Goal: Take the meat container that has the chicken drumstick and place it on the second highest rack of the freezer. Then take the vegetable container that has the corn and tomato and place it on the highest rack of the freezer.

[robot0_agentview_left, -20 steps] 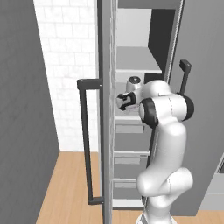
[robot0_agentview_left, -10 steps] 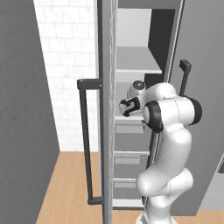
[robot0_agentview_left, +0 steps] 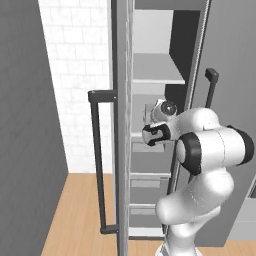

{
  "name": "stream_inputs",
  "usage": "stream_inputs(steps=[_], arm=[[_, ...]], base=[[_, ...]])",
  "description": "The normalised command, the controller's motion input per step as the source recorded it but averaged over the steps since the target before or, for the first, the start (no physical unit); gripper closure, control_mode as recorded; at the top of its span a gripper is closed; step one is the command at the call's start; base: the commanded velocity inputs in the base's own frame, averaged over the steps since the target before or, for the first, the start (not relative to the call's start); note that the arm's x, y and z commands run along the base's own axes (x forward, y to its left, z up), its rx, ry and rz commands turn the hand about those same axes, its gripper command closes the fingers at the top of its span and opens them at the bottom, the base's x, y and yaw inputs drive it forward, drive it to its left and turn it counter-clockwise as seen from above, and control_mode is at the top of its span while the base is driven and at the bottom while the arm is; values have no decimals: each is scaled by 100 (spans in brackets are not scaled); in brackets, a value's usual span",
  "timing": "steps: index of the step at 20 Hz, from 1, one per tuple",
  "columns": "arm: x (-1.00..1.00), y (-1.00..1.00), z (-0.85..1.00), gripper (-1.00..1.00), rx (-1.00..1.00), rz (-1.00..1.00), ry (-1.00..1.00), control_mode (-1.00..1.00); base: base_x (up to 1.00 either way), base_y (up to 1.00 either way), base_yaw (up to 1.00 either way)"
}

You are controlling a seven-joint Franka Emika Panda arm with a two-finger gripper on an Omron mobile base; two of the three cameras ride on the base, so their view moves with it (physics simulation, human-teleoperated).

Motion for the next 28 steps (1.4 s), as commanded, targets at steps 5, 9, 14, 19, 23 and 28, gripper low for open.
stream_inputs(steps=[5, 9, 14, 19, 23, 28], arm=[[-92, 0, 67, -100, 7, 0, -1, -100], [-100, 0, 50, -100, 1, 0, 0, -100], [-100, 0, 50, -100, 0, 0, 5, -100], [-77, 0, 36, -100, 0, 0, 30, -100], [-34, -8, 2, -100, 0, 0, 70, -100], [-62, 0, 15, -100, -13, -1, 68, -100]], base=[[0, 0, 0], [0, 0, 0], [0, 0, 0], [0, 0, 0], [0, 0, 0], [0, 0, 0]])
